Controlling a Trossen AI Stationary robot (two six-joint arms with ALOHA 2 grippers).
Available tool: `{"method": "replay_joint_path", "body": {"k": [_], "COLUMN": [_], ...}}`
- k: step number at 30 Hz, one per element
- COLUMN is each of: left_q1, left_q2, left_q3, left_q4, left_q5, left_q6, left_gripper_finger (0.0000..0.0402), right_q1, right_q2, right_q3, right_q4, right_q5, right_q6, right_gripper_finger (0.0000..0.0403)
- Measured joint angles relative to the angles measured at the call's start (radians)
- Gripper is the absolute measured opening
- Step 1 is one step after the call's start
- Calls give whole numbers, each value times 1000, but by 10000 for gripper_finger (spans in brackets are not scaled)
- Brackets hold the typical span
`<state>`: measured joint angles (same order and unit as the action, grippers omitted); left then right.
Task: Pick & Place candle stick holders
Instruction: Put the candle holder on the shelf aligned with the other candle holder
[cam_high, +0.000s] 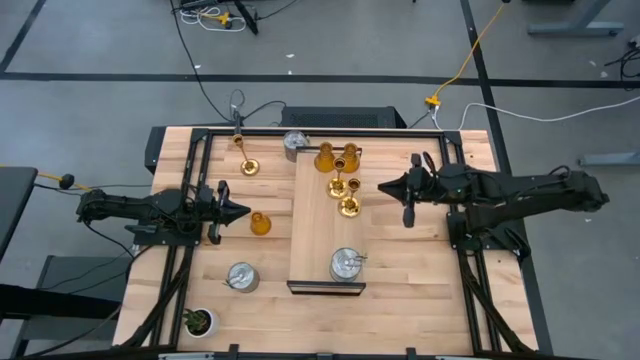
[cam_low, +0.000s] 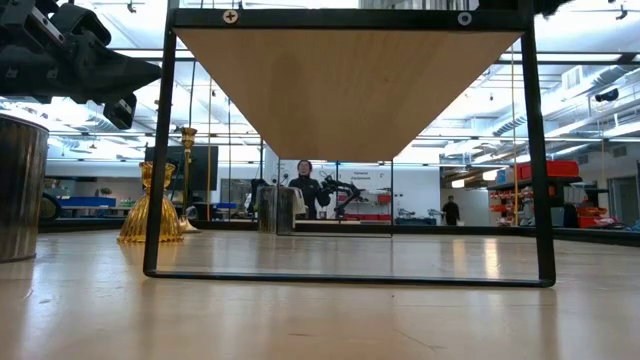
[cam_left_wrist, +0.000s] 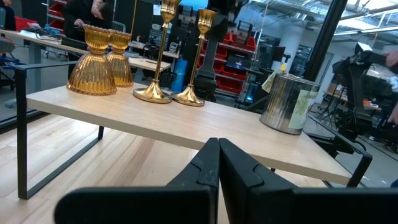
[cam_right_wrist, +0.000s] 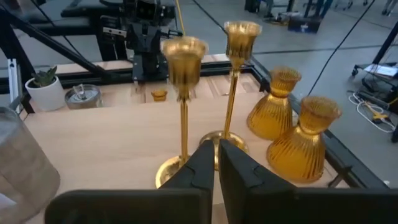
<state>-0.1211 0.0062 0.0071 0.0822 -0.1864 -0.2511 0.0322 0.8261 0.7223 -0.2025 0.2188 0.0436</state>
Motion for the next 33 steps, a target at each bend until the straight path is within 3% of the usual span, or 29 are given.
{"method": "replay_joint_path", "body": {"k": [21,33], "left_q1": [0,0], "left_q2": [0,0], "left_q3": [0,0], "left_q4": [0,0], "left_q5": [0,0], "left_q6": [0,0], "left_gripper_finger": [10,10], "right_q1": [0,22], "right_q2": [-193,-333], "right_q3": [-443,-584], "right_q4": [448,466], "right_q5": [1,1], "right_q6": [0,-1], "right_gripper_finger": [27,27]}}
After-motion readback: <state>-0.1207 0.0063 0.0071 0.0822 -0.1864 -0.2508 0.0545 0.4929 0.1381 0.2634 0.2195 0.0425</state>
